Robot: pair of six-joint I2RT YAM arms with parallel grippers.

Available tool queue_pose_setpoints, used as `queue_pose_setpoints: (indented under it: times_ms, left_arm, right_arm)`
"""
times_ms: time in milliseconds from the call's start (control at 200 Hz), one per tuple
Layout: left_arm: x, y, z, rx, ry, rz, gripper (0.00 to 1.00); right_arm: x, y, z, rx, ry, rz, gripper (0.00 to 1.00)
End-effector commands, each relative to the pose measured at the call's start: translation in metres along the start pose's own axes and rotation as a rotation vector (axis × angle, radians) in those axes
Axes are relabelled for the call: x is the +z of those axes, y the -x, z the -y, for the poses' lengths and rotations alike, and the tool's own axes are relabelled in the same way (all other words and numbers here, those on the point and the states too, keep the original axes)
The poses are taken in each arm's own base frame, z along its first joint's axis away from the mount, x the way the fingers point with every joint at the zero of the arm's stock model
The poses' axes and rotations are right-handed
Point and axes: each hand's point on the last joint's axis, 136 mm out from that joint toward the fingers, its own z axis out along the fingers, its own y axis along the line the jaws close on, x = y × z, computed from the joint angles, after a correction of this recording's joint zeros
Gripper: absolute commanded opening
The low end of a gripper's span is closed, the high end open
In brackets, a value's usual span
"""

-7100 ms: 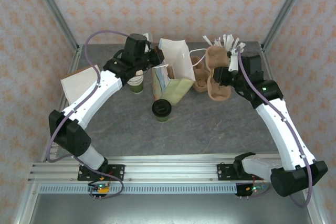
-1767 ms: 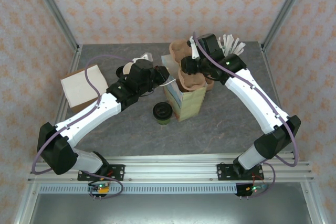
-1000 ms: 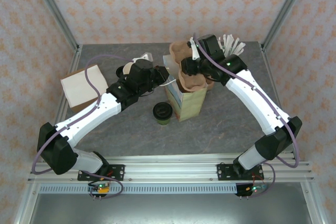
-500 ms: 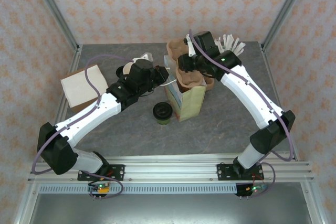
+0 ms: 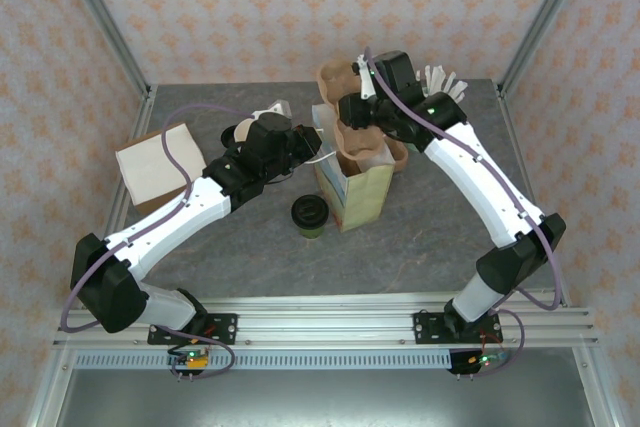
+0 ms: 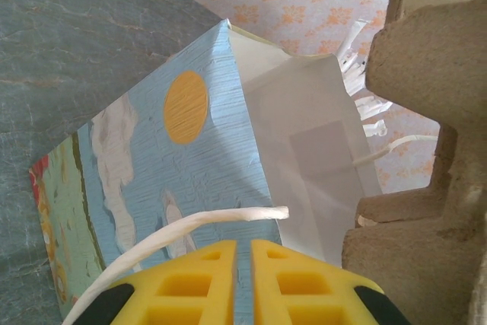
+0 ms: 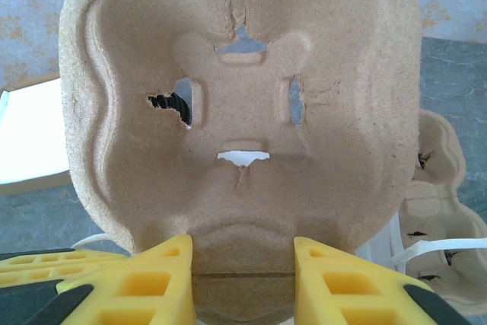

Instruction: Pack the takeout coffee

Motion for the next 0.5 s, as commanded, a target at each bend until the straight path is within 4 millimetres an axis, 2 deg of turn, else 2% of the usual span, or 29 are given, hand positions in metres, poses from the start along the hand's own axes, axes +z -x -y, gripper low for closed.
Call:
queue_pose_setpoints:
  times_ms: [0, 85, 265, 490]
  left_arm:
    - [-0.001, 0.006, -0.008, 0.01, 0.032, 0.027, 0.14]
    - [-0.001, 0.006, -0.006, 0.01, 0.028, 0.027, 0.15]
    - [-0.002, 0.009, -0.004, 0.019, 0.031, 0.034, 0.2]
    - [-0.007, 0.018, -0.003, 0.069, 0.057, 0.06, 0.29]
  right_arm:
    - [-0.002, -0.006, 0.004, 0.008, -0.024, 0.002, 0.31]
    - [0.003, -0.016, 0.008, 0.007, -0.039, -0.026, 0.31]
    - [0.0, -0.028, 0.015, 0.006, -0.061, -0.045, 0.32]
    - [-0.001, -0.039, 0.017, 0.004, -0.066, -0.07, 0.32]
